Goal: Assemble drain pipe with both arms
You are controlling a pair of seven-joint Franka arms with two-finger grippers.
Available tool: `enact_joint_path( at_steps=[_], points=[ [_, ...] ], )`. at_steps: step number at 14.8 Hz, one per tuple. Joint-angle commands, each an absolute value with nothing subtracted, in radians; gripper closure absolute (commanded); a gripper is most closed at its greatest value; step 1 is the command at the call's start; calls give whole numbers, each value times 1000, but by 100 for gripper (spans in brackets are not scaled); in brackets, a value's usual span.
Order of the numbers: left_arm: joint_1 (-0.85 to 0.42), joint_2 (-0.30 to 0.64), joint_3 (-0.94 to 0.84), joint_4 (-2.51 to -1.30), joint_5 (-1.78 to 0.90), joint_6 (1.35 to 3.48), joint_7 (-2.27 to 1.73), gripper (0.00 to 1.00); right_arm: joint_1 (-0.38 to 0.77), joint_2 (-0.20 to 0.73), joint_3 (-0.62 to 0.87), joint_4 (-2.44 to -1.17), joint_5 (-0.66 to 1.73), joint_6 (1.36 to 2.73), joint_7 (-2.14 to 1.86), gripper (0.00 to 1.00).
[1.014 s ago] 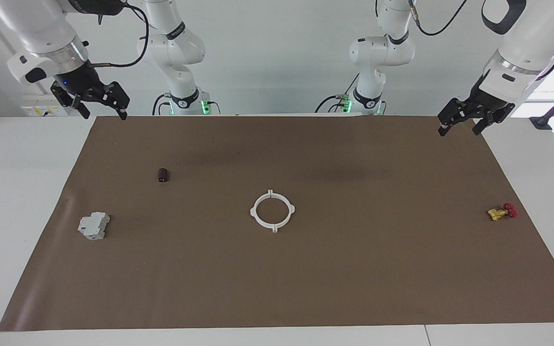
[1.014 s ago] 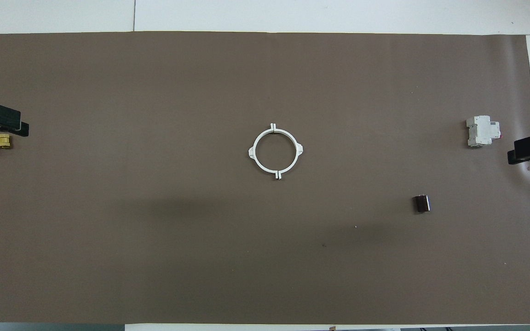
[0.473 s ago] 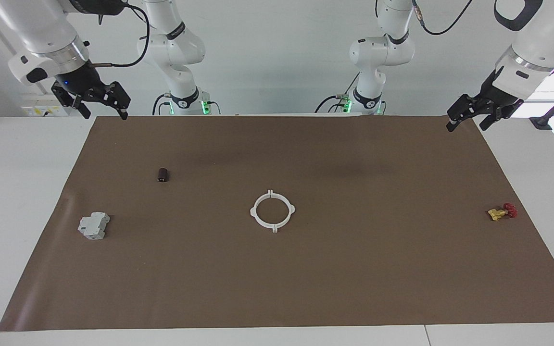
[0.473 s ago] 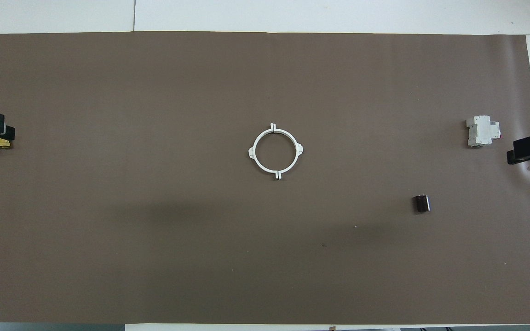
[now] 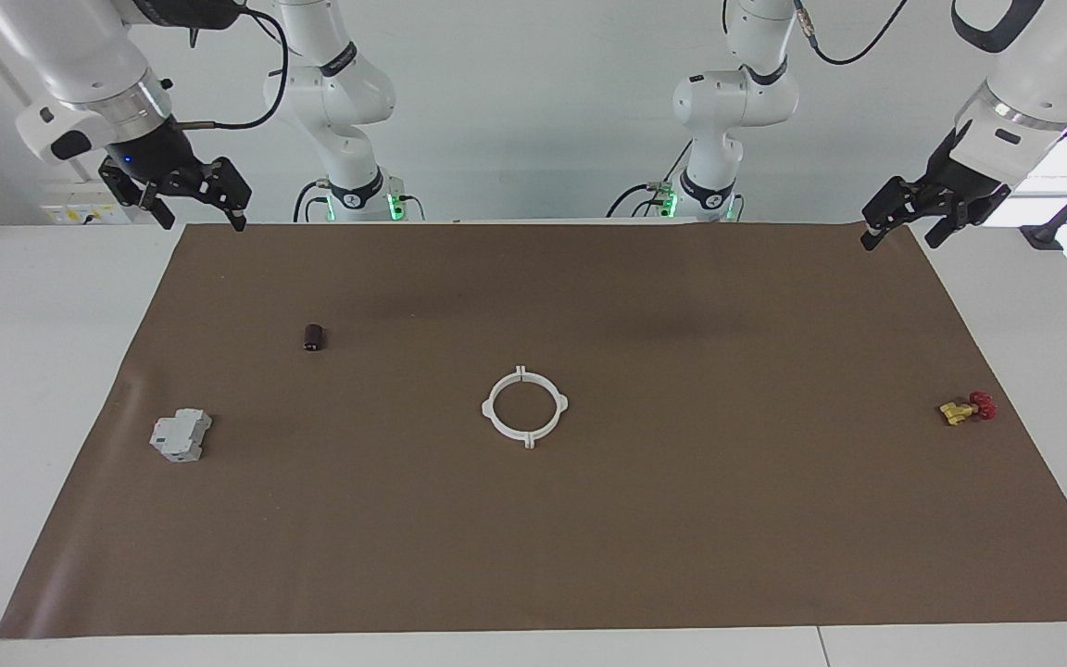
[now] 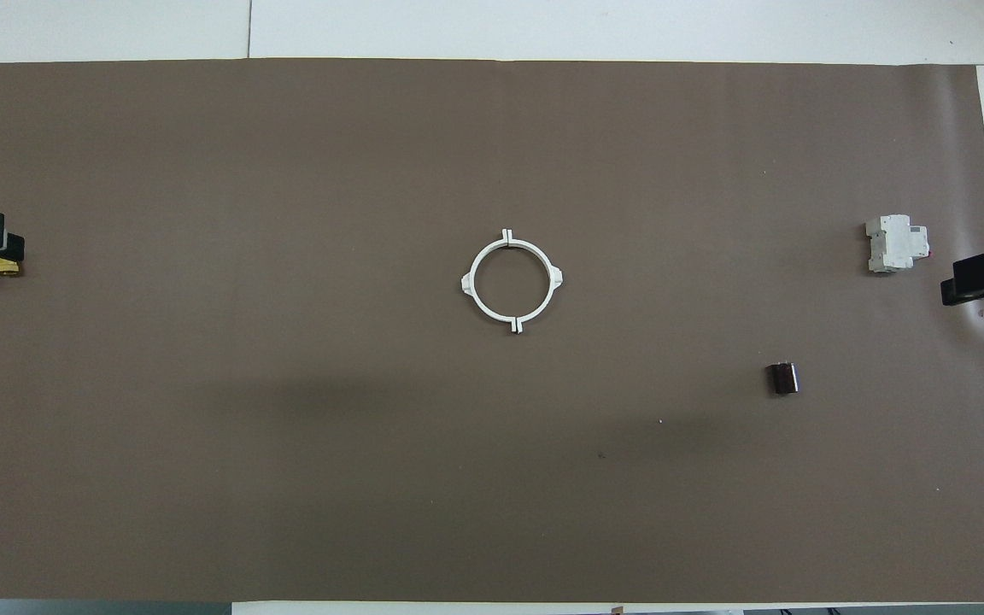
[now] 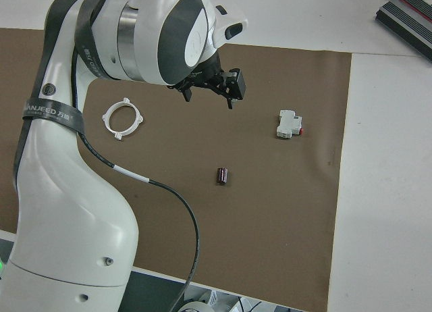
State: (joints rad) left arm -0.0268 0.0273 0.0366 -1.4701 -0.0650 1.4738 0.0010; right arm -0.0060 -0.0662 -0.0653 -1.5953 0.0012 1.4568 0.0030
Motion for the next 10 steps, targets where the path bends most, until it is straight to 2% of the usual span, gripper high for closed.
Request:
enact_joint_path(
  at_steps=[1,10],
  points=[
    [-21,11,37,-1488,-75,1494,18,0,-14,-80,-60,-1614,3,1474,-23,0],
    [-34,-11,29,-1531,-46,1488,24,0,-14,-80,-60,-1614,3,1476,-23,0]
  ],
)
